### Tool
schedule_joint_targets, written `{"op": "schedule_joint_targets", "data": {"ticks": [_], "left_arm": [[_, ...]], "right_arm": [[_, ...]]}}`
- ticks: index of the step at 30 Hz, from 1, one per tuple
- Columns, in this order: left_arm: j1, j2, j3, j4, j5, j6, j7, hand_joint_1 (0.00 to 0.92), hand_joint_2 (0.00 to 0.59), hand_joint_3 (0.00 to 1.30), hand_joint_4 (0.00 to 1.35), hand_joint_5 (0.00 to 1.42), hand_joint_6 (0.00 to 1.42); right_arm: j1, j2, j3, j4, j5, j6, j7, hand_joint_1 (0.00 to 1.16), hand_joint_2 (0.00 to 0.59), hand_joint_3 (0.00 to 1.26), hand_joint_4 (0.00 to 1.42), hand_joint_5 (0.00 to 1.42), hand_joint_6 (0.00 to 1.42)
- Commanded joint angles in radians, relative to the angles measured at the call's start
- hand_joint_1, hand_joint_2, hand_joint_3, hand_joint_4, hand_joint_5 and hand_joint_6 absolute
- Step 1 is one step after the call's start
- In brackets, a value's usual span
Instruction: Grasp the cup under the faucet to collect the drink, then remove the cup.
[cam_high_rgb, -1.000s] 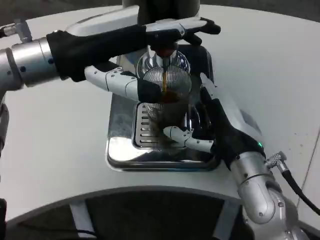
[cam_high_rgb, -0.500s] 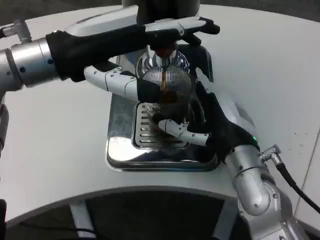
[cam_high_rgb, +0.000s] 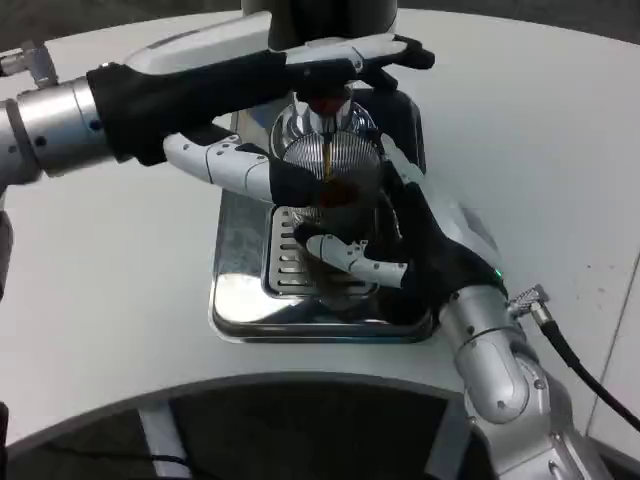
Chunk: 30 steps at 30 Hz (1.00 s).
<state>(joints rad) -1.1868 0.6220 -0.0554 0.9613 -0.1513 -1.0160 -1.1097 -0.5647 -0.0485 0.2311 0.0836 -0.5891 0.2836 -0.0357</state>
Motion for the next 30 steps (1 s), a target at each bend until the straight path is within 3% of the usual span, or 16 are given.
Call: {"op": "schedule_joint_targets", "data": {"ticks": [1,22,30], "left_arm": [[0.046,0.028,-0.009,0.002,0.024,0.014,-0.024,0.0,0.058,0.08,0.01,0.12,0.0],[0.067,0.028,0.006,-0.021,0.001,0.057,-0.026,0.0,0.062,0.08,0.01,0.13,0.01],[0.069,0.005,0.067,-0.033,-0.113,0.227,-0.069,0.0,0.064,0.09,0.05,0.18,0.06]], "right_arm": [[-0.012,0.006,0.004,0.017,0.017,-0.002,-0.016,0.52,0.187,0.0,0.0,0.0,0.0],[-0.03,0.02,0.01,0.016,0.032,0.001,-0.041,0.51,0.187,0.0,0.0,0.0,0.0],[-0.035,0.026,0.014,0.025,0.034,0.001,-0.045,0.52,0.191,0.0,0.0,0.0,0.0]]}}
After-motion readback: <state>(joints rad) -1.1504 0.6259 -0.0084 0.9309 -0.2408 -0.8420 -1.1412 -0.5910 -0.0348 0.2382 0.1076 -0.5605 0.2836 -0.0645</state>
